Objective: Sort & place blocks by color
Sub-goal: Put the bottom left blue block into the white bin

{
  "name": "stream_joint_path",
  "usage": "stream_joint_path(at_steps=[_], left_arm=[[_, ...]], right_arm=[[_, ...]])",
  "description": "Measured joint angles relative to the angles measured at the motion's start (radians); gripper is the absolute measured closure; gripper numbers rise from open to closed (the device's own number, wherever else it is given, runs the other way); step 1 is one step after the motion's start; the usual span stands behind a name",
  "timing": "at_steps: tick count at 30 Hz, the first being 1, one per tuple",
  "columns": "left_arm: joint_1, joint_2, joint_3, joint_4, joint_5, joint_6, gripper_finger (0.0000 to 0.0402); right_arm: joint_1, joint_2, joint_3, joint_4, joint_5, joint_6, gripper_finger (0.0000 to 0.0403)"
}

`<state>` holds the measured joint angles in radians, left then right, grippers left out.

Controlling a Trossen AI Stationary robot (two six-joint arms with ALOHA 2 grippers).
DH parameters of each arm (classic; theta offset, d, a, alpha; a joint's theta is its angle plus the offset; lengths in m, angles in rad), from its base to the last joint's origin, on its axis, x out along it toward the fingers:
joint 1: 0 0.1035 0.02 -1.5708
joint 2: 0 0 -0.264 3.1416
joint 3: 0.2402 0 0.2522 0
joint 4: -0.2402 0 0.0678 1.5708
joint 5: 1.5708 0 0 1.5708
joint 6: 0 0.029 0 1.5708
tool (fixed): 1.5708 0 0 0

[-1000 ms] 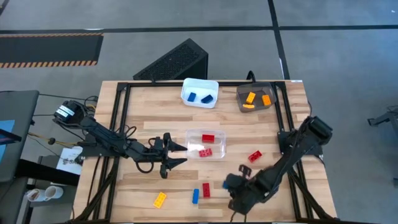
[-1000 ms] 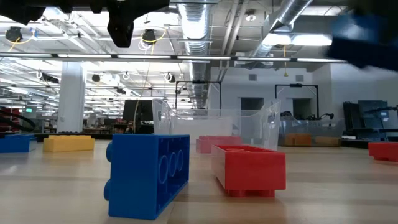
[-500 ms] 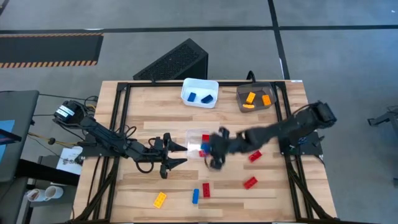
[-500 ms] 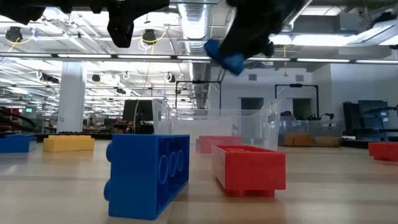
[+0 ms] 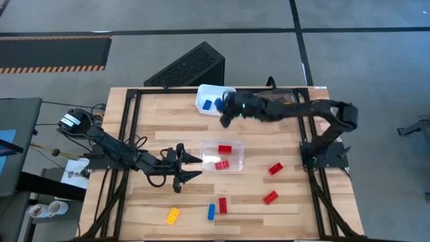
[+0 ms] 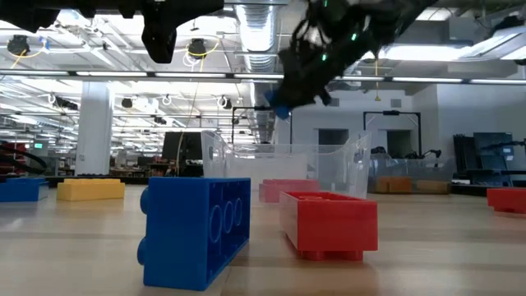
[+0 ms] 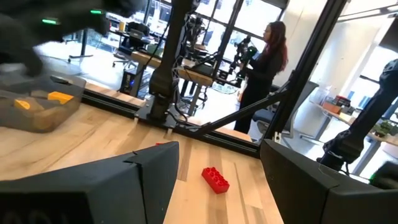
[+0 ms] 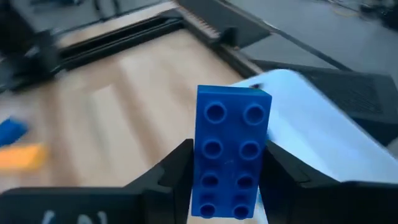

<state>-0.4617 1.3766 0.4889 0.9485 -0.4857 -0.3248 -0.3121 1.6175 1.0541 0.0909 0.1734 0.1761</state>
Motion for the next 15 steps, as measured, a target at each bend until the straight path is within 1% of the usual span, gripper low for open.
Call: stream_joint_path(at_steps=[2,4,8,10,12,15], left_arm=[[0.000,0.000,0.000,0.000,0.000,0.001,0.0184],[0.000,0.000,0.000,0.000,0.000,0.003,0.0184],[0.000,0.000,0.000,0.000,-0.001,0.013,0.0184],[0.001,0.000,0.000,0.000,-0.001,0.024,0.0184],[0.001,0.000,0.000,0.000,-0.001,0.025,0.0184],[0.003,0.000,0.000,-0.001,-0.001,0.028,0.0184]], right_arm=[[-0.068,0.026,0.001,0.015,-0.046,0.030,0.0241],[-0.130,0.054,0.000,0.018,-0.089,0.067,0.0244],[-0.218,0.112,0.000,0.015,-0.176,0.129,0.0259],[-0.245,0.134,0.001,0.030,-0.222,0.139,0.0258],[-0.255,0.146,0.001,0.034,-0.245,0.133,0.0241],[-0.251,0.156,0.001,0.072,-0.254,0.133,0.0190]])
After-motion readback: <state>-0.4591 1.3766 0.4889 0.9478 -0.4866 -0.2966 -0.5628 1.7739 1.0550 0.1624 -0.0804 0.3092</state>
